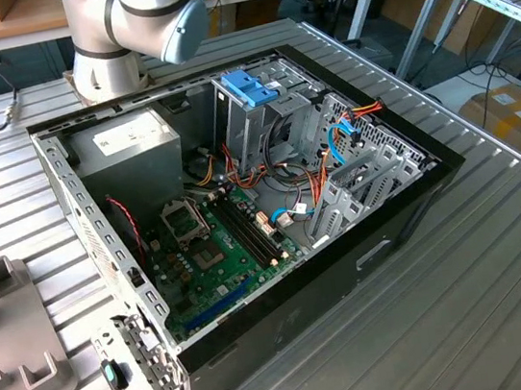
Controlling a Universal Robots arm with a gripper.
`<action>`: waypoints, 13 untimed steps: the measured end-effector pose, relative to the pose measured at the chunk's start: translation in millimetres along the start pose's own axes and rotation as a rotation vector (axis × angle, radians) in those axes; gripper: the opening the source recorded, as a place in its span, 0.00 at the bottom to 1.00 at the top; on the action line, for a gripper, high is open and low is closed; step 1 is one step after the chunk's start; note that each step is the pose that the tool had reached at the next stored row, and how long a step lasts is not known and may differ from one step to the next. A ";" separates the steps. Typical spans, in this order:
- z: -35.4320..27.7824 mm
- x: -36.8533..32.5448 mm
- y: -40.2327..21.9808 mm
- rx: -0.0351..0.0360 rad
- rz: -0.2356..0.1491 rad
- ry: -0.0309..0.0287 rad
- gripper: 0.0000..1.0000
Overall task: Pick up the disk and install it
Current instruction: 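Reach for the disk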
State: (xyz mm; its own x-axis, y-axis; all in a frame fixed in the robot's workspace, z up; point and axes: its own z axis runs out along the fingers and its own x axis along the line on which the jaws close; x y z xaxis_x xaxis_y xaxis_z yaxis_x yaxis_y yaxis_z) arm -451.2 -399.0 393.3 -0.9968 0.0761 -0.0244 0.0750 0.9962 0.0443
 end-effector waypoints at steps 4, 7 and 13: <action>0.0 0.6 0.0 0.0000 0.000 0.0000 0.11; 0.0 0.7 0.0 -0.0001 0.000 0.0000 0.11; -0.1 2.9 -0.1 0.0000 0.000 0.0000 0.11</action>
State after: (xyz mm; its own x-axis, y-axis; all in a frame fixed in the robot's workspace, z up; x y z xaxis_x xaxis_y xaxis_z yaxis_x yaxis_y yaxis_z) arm -454.1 -398.9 393.3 -0.9968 0.0763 -0.0244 0.0751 0.9962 0.0443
